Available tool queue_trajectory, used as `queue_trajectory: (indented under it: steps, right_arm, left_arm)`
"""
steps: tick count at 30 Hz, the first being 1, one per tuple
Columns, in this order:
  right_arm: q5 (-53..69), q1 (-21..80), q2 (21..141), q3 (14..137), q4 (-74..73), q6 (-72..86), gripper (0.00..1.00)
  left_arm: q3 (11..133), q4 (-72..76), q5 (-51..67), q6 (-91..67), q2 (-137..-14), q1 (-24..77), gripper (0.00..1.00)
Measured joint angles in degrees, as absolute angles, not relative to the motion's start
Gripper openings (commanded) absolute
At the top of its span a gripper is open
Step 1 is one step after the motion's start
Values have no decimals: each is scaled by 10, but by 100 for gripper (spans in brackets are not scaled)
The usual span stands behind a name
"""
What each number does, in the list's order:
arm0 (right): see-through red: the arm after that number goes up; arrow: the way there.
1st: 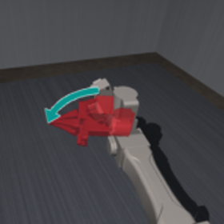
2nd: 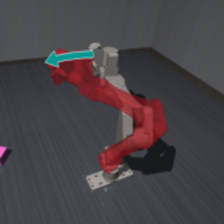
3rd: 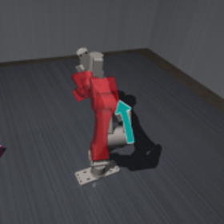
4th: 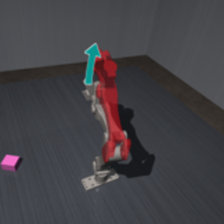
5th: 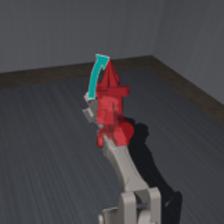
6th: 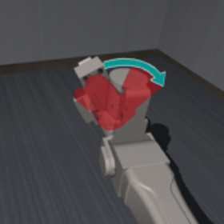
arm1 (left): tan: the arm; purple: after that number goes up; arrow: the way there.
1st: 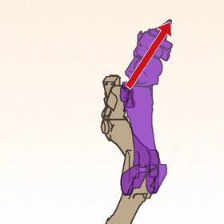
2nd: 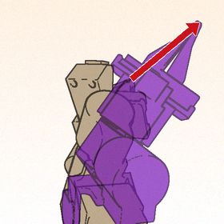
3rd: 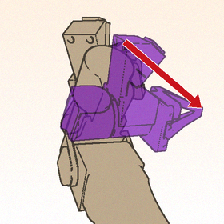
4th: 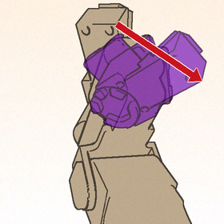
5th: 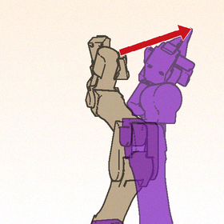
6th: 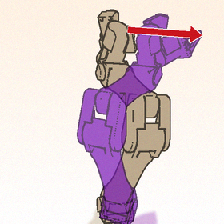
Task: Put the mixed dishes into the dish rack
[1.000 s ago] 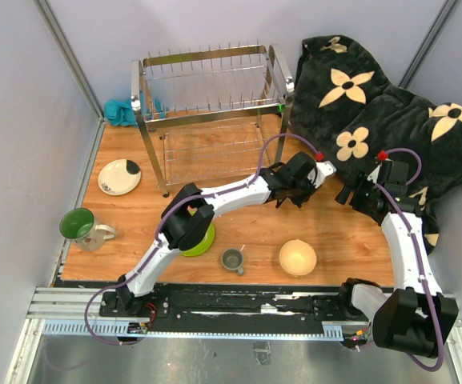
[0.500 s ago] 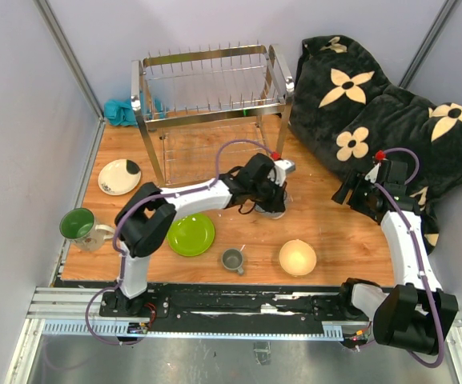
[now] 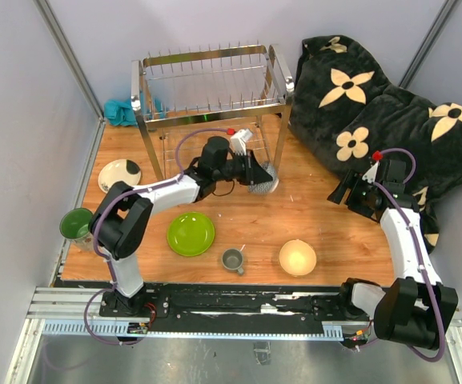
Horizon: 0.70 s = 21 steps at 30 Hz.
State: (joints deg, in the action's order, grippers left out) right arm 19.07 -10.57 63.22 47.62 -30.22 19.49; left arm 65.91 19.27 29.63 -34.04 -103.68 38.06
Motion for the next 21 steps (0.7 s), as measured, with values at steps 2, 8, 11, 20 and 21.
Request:
queue_trajectory:
  steps: [2,8,11,20,21]
  right_arm:
    - [193,-106,633,476,-302,195,75]
    - [197,-106,635,477,-303,195,75]
    - [209,-105,647,483,-300,202,75]
    - [258,-86,686,483,-274,233,78]
    - [262,-85,687,483,-273,236,78]
  left_arm:
    - [651,226,302,-367,-1033,362,1]
    - [621,323,319,-446,-1028,335,1]
    - [611,364,323,-492,-1028,327,1]
    - [611,438,297,-550,-1028,292,1]
    - [611,439,291,-554,-1028,289,1]
